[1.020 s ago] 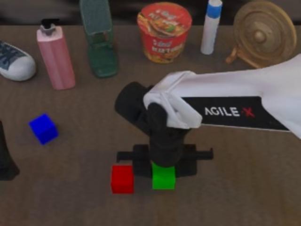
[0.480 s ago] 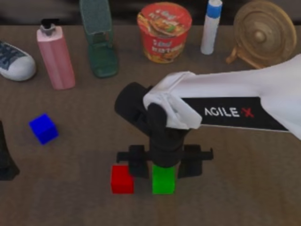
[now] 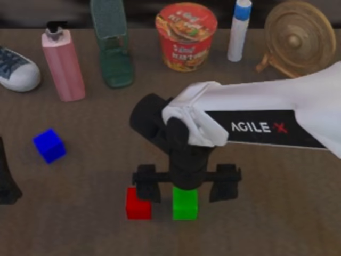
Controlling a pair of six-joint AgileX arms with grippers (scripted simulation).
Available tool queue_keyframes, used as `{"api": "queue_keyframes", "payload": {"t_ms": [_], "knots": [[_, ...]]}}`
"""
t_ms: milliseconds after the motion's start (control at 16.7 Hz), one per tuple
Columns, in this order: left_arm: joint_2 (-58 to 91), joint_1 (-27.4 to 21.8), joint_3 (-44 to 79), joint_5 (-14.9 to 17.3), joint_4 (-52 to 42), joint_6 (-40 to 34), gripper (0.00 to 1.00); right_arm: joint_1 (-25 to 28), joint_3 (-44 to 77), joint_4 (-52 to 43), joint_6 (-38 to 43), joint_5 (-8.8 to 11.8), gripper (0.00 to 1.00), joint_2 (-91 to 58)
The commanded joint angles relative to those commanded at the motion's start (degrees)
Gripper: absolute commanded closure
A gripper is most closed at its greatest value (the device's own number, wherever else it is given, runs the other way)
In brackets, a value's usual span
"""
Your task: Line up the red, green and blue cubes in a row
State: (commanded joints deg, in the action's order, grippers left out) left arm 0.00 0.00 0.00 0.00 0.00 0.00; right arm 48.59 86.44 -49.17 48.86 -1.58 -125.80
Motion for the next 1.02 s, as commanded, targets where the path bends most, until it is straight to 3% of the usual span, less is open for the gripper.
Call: {"api": "queue_keyframes", "payload": {"t_ms": [240, 660, 1020], "knots": [[0.0, 0.0, 0.0, 0.0, 0.0, 0.0, 0.00, 0.0, 0.8, -1.0, 0.0, 0.1, 0.00, 0.4], [0.0, 0.0, 0.0, 0.0, 0.0, 0.0, 0.00, 0.6, 7.9, -13.3, 0.1, 0.1, 0.00, 5.3], [0.5, -0.1, 0.5, 0.0, -0.3, 0.3, 0.00, 0.1, 7.5, -13.0, -0.1, 0.0, 0.00, 5.9]]}}
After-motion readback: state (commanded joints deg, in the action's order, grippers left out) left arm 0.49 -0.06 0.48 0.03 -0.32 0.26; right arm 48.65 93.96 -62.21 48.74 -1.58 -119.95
